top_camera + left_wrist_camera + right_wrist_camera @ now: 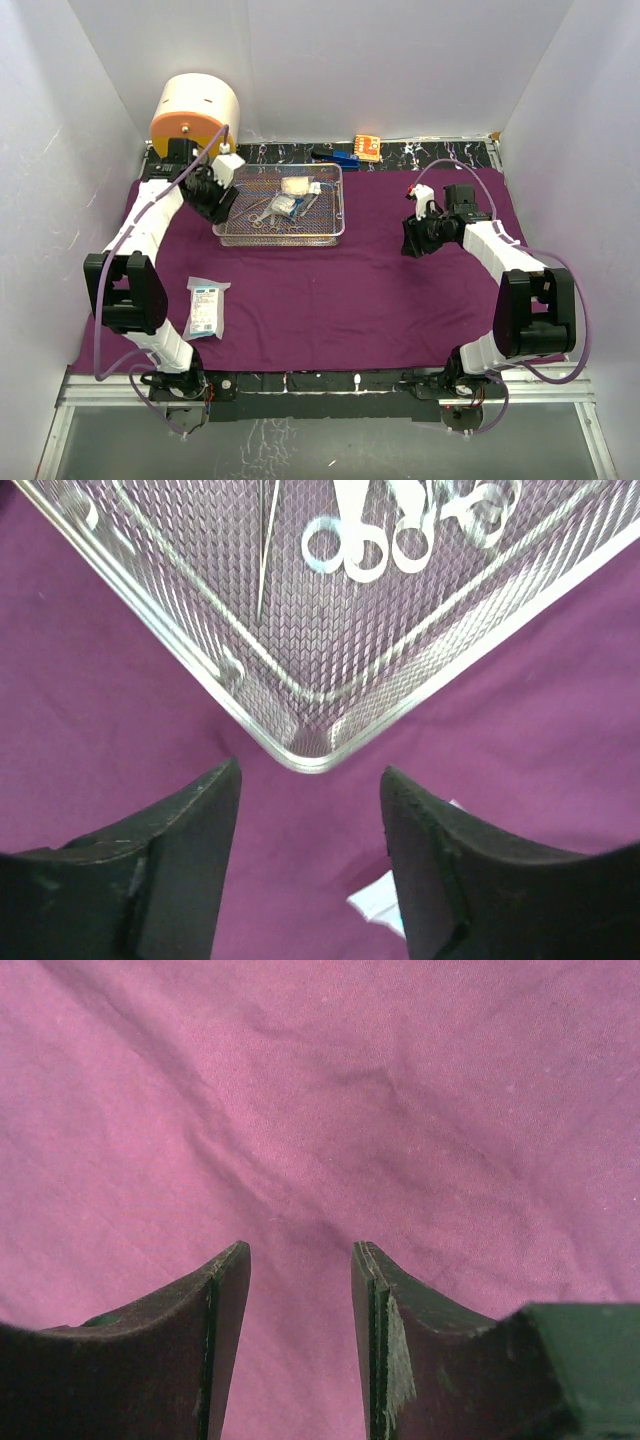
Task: Open and lay out the surgical kit
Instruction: Place the medical item in the surgical kit, then pick up the medical item from the container.
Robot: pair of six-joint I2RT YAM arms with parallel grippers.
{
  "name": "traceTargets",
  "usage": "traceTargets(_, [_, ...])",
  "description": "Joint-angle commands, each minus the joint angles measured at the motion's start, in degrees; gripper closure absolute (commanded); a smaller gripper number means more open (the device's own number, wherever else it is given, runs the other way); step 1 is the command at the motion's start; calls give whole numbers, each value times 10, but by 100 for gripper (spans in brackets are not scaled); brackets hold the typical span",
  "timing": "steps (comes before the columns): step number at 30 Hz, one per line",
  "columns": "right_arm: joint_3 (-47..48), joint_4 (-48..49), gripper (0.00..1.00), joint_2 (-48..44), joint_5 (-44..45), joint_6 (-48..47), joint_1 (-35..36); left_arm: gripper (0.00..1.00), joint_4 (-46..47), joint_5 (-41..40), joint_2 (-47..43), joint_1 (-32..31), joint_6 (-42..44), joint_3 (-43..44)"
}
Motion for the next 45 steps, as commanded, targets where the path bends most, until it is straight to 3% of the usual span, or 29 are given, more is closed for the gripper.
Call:
traceTargets(1, [21,15,56,-18,-7,-3,1,41,57,54,31,-39,-125,61])
traceTargets(9, [12,17,56,-40,2,-2,1,39,72,52,211,-77,-255,258])
traceTargets(15, [10,18,56,-45,9,-2,0,39,75,66,303,-80,-295,328])
traceTargets(20, [8,18,56,-47,9,-4,0,41,75,99,351,-81,-319,354])
traceTargets(29, [8,17,56,-46,7,-6,0,52,74,117,392,-83,-347,359])
traceTargets(45, [6,17,56,-45,10,-10,0,79,52,136,415,-86,-356,366])
